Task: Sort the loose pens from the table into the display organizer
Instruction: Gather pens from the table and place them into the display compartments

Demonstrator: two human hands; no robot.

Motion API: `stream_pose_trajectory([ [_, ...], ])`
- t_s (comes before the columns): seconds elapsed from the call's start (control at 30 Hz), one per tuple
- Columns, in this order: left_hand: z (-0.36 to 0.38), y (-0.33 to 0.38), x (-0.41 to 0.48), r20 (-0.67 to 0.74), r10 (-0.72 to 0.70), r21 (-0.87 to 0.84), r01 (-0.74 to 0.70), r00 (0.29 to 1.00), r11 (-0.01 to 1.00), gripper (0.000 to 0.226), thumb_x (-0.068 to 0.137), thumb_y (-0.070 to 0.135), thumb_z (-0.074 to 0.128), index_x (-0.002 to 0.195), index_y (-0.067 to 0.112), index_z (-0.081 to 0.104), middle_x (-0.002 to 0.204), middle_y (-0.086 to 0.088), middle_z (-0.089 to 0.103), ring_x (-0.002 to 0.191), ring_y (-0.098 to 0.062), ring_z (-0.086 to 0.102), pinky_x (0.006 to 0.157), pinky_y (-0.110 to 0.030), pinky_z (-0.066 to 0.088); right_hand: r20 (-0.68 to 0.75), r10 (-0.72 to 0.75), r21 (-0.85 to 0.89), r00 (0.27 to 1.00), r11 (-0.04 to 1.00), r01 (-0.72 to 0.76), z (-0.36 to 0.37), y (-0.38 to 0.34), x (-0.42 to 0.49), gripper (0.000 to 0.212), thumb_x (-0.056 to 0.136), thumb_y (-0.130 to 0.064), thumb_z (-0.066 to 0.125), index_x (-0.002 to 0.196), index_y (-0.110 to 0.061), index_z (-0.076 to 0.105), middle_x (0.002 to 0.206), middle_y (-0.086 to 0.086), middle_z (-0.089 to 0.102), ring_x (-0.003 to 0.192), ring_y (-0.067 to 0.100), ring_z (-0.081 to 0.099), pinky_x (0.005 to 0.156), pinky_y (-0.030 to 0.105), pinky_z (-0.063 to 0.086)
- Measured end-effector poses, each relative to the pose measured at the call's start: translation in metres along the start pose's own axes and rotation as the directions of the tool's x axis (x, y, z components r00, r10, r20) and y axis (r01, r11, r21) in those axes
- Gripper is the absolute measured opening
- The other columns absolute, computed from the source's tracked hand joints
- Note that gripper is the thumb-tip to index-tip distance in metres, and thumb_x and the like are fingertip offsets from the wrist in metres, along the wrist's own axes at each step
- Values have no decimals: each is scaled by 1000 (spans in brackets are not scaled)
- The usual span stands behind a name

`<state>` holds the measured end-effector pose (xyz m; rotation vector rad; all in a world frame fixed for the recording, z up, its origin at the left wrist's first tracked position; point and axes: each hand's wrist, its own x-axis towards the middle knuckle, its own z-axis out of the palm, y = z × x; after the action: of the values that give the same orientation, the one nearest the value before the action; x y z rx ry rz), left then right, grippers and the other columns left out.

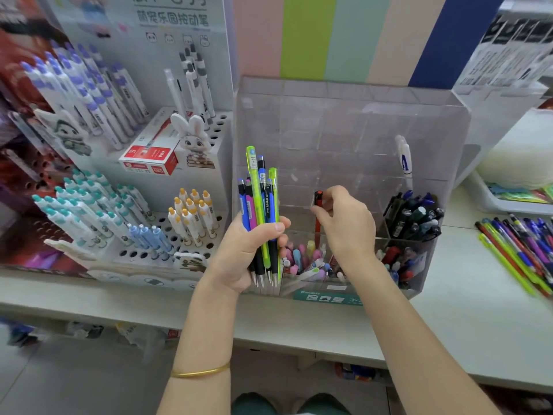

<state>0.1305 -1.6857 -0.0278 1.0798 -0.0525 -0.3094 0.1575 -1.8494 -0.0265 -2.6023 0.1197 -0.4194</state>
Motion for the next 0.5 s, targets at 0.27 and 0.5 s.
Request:
stream_pose_trajectory([
  [0.27, 8, -1, -2, 62, -10, 52, 7, 998, 999, 60, 63, 17, 75, 115, 8, 47, 76, -4, 56, 57, -12, 54, 50, -24, 48, 107, -130, 564, 986, 825, 47, -38, -43, 7, 12, 95, -20, 57, 102, -15, 64, 86, -6, 65, 65, 3, 59, 53, 10, 43],
  [0.5, 9, 2, -6, -51, -11, 52, 14, 999, 999, 46, 72, 6, 65, 116, 6, 53, 82, -7, 66, 58, -13, 60, 50, -24, 50, 475, -66, 636, 878, 715, -290, -33, -47, 19, 19, 91, -28, 63, 102, -11, 65, 80, 5, 68, 57, 7, 55, 46, 20, 42],
])
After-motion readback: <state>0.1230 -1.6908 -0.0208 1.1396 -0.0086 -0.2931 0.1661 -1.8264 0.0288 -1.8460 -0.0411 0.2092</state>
